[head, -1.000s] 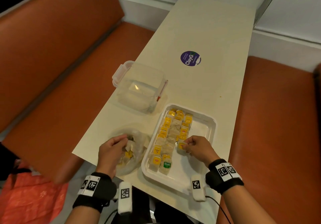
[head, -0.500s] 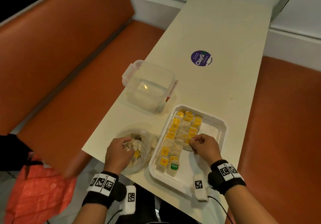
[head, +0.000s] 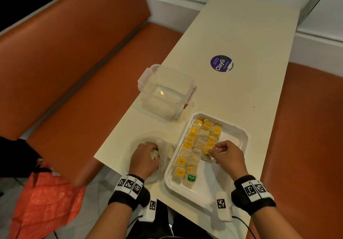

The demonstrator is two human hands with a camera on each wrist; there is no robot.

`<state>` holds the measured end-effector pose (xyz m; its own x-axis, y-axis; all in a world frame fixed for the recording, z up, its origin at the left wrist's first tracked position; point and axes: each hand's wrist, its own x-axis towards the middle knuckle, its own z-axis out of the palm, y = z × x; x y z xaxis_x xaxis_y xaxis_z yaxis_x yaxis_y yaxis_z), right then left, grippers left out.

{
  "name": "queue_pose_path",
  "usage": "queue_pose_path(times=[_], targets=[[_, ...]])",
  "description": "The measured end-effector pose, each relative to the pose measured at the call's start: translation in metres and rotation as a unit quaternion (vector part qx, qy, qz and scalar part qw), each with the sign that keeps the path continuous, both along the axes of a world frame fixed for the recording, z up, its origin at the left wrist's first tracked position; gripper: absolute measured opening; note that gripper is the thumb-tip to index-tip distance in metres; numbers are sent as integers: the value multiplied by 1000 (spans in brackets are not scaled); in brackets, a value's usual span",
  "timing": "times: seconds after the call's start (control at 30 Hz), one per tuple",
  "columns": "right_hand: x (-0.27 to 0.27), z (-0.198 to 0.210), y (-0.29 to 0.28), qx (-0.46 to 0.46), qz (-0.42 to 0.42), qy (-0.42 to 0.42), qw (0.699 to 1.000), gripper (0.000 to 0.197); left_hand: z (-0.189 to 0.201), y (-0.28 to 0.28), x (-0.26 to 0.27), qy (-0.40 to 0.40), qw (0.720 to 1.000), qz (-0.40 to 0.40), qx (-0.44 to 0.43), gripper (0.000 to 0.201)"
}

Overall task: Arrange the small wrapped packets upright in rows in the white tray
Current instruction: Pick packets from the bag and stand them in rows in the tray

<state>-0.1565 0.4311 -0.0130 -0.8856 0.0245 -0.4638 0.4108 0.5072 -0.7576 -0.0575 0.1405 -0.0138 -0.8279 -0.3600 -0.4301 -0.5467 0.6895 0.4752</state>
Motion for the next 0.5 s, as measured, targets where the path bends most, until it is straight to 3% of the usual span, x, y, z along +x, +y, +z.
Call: queue_pose_path(times=[0.3, 0.5], targets=[[5, 22, -4, -21, 25, 4, 999, 13, -4, -8, 0, 18, 997, 66, 46, 8], [10, 31, -7, -27, 43, -8, 999, 11, 4, 0, 4, 51, 998, 0, 38, 13]])
